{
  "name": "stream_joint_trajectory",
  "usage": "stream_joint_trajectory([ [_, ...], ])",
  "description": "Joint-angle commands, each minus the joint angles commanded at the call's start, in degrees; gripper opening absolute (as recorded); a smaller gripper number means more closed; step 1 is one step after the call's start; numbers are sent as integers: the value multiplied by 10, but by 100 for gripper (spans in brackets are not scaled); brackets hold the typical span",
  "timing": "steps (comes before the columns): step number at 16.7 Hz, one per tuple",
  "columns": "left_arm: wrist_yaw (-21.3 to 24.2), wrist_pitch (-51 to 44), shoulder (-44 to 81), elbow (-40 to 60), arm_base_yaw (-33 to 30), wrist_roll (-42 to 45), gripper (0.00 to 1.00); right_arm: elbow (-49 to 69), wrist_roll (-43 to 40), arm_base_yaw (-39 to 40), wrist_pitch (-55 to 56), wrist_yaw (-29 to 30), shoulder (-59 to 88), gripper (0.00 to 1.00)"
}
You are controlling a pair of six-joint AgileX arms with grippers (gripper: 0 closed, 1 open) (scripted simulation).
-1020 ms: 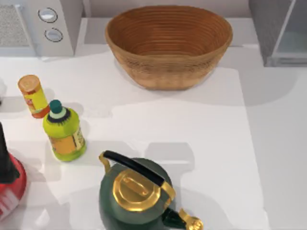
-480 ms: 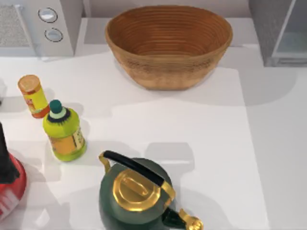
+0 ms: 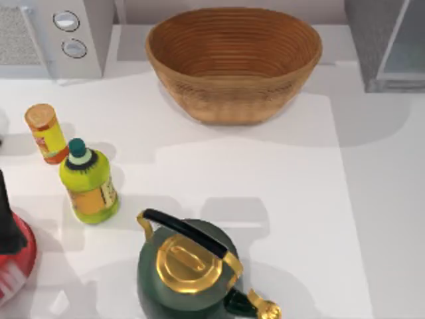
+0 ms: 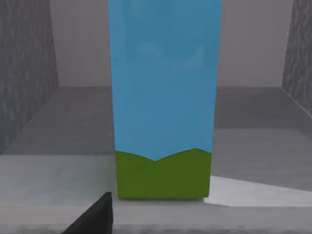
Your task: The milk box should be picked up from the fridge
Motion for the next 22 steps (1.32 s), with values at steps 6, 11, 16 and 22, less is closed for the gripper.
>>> stream_joint_trajectory([
  [6,0,0,0,0,0,0,100,202,-2,79,-117,83,84,100],
  [11,0,0,0,0,0,0,100,259,-2,104,-154,109,106,100],
  [16,0,0,0,0,0,0,100,266,-2,103,-159,109,110,100],
  [22,0,0,0,0,0,0,100,395,-3,115,-218,122,174,100],
])
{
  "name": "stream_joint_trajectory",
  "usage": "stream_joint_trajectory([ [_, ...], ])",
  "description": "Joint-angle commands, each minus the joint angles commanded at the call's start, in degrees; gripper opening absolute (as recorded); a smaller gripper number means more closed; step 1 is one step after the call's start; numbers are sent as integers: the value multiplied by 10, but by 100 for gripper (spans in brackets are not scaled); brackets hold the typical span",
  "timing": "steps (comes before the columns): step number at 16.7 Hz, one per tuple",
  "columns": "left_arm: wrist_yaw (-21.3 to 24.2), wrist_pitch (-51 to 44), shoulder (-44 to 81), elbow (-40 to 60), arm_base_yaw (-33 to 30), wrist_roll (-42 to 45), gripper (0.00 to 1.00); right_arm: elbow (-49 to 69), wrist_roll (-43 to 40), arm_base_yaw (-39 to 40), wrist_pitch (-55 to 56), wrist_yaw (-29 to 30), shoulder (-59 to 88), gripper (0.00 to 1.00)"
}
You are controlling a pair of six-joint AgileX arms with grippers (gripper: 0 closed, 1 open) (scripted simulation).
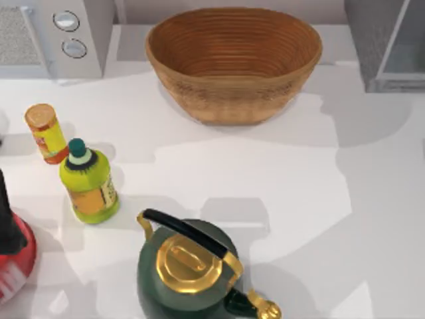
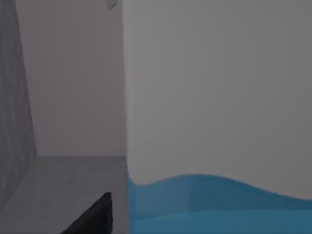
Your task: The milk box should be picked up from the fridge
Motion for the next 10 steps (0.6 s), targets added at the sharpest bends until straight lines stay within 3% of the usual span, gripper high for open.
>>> stream_joint_trajectory([
  [6,0,0,0,0,0,0,100,30,0,4,-19,4,17,100],
  [10,0,0,0,0,0,0,100,30,0,4,-19,4,17,70],
])
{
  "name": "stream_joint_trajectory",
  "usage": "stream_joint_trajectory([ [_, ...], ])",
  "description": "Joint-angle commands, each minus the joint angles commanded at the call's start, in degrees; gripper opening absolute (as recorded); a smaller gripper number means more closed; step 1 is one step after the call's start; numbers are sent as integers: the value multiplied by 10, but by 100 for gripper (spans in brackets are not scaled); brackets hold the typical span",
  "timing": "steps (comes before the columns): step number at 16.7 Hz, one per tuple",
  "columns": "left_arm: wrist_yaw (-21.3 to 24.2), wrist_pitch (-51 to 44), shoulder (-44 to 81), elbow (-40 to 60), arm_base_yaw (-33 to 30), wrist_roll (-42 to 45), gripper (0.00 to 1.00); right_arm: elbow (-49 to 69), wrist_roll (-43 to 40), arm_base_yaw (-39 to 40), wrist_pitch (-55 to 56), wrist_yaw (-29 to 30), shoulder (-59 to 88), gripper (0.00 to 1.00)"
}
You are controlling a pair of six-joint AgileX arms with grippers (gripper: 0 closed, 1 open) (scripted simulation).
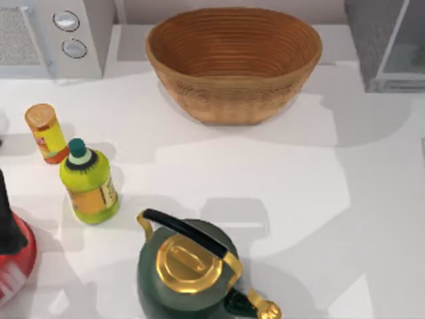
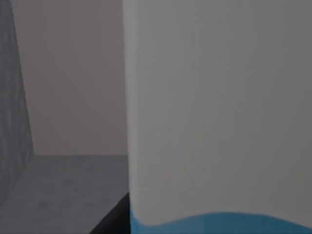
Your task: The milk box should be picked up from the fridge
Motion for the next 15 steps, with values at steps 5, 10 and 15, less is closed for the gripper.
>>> stream_joint_trajectory([
  [5,0,0,0,0,0,0,100,0,0,0,0,0,0,32],
  [10,0,0,0,0,0,0,100,0,0,0,0,0,0,0],
  [15,0,0,0,0,0,0,100,0,0,0,0,0,0,0],
])
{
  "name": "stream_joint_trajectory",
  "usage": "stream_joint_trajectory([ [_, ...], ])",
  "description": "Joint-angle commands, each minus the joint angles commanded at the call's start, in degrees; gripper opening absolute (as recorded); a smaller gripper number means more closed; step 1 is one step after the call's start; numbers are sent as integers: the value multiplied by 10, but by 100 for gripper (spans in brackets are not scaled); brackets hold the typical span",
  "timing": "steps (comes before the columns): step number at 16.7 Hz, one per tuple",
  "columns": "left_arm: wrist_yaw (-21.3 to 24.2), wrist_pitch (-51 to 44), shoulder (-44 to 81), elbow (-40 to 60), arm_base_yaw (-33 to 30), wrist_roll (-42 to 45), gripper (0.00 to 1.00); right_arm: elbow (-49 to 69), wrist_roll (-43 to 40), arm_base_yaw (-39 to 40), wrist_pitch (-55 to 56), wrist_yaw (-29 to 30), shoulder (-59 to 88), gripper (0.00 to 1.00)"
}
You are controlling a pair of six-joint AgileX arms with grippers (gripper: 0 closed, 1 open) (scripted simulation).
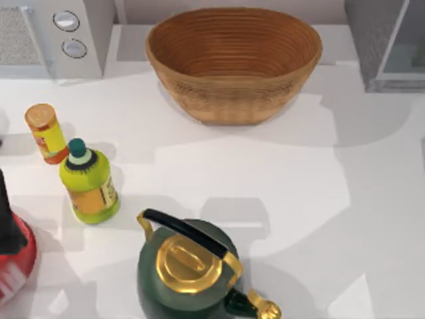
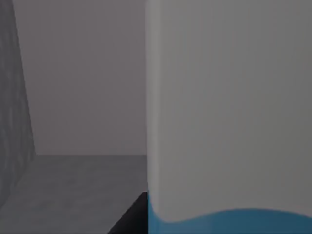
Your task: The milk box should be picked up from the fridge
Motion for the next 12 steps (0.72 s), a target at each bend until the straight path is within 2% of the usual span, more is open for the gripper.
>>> stream_joint_trajectory([
  [4,0,0,0,0,0,0,100,0,1,-2,-2,0,-3,0],
  [12,0,0,0,0,0,0,100,18,2,-2,-90,-1,-73,0],
])
